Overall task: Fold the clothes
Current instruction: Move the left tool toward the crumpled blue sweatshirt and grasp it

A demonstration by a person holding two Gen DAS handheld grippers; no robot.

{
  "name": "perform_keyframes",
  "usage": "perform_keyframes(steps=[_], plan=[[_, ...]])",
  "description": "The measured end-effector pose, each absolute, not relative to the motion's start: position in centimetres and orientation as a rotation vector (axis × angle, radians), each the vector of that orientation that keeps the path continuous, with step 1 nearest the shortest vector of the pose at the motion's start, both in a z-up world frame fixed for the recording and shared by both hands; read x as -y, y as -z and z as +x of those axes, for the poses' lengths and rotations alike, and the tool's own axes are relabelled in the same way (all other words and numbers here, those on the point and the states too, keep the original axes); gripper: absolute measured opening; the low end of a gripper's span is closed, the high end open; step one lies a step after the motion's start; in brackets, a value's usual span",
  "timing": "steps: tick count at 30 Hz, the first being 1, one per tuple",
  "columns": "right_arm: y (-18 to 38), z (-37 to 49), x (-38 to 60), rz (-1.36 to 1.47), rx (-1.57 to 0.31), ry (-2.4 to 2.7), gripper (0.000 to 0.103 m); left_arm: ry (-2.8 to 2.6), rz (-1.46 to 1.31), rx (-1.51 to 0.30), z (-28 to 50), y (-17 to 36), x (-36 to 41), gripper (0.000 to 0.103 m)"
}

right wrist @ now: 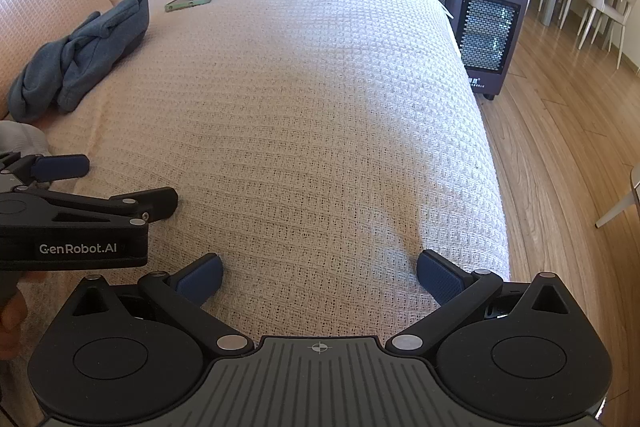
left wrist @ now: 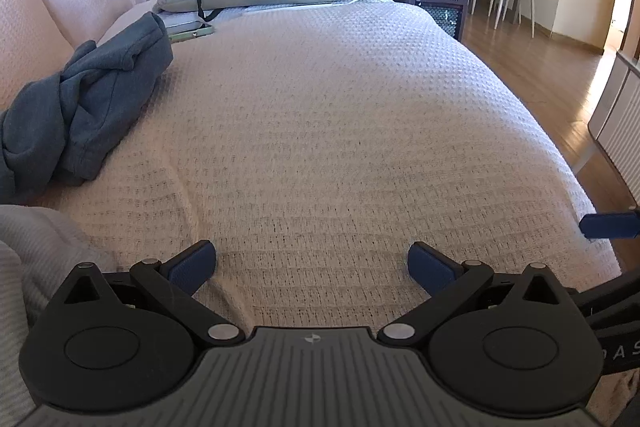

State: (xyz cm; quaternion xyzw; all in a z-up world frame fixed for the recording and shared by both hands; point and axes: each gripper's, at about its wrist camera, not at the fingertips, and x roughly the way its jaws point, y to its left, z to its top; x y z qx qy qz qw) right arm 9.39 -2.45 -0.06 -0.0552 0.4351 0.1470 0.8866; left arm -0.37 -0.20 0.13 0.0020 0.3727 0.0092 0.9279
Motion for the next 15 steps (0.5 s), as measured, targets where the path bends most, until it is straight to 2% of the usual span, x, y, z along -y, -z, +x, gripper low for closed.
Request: perform_keyframes(steps=[15], plan=[[0.3,9.3,2.7,-0.118,-0.910,-0.304,0.103,-0.066,-0.135,-0.914,-1.3,-0.5,-0.9,0.103]])
